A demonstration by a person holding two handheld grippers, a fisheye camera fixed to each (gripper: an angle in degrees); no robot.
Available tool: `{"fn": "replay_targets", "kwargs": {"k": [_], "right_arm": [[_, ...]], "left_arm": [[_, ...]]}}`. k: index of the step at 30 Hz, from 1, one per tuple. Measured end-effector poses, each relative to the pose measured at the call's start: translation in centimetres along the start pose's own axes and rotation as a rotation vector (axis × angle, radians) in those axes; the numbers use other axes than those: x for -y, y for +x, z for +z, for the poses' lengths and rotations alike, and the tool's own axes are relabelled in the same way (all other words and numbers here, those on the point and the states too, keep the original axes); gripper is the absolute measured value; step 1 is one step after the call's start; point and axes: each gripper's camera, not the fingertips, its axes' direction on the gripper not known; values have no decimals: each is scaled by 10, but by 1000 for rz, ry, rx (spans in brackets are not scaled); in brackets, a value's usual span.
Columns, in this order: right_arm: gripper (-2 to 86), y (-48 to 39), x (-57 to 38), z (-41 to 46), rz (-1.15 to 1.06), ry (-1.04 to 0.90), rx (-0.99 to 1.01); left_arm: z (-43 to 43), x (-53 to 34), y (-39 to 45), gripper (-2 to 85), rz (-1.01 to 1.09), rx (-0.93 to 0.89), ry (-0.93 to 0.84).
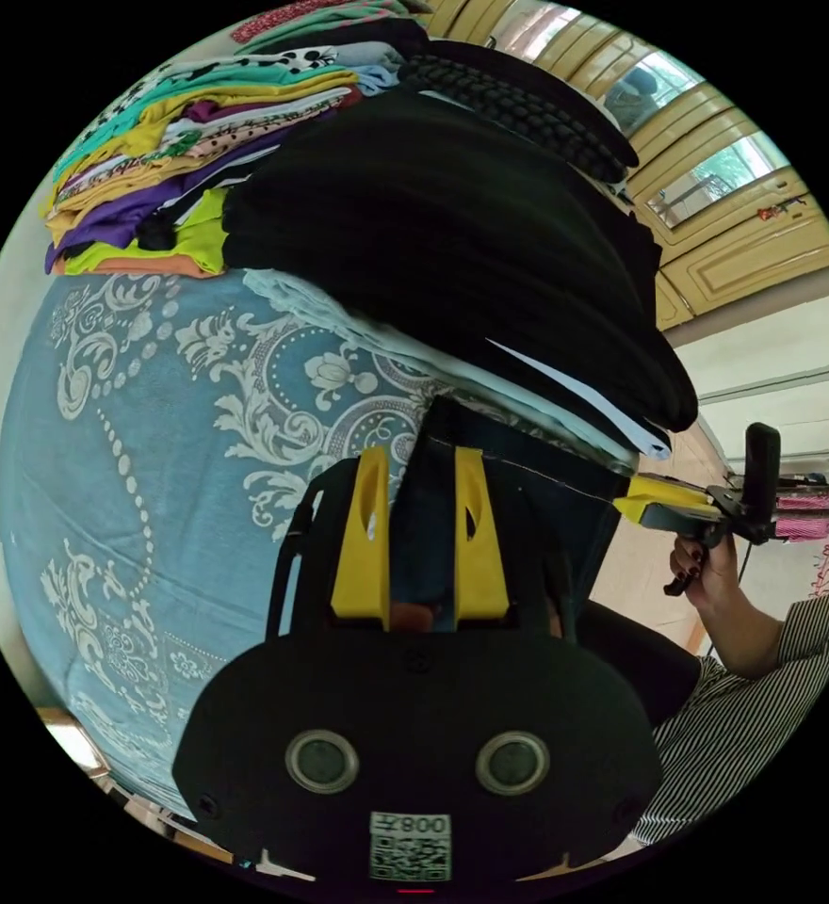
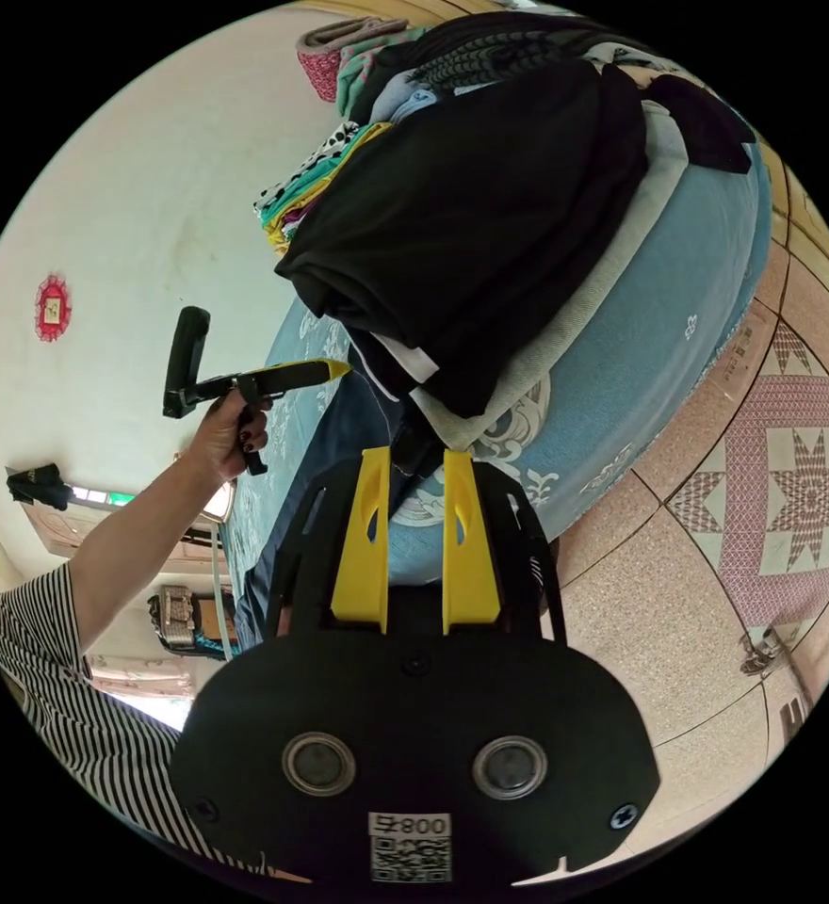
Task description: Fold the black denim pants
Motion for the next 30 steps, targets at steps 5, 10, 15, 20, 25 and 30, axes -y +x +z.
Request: {"fn": "replay_targets", "kwargs": {"k": [5, 10, 15, 20, 25, 30], "right_arm": [[89, 28, 6, -6, 11, 4, 25], [78, 51, 17, -6, -1, -22, 46], [70, 72, 21, -12, -13, -51, 58], [53, 82, 22, -21, -35, -43, 97], [37, 76, 18, -35, -105, -22, 116], [33, 55, 13, -49, -207, 9, 156]], "left_arm": [[-31, 33, -4, 88, 65, -18, -24], [-62, 49, -10, 45, 63, -97, -52], [-100, 52, -15, 20, 48, -111, -38], [-145, 44, -20, 12, 50, -131, -1], [-185, 27, -22, 10, 73, -134, 38], [-232, -7, -31, 9, 86, -165, 116]]}}
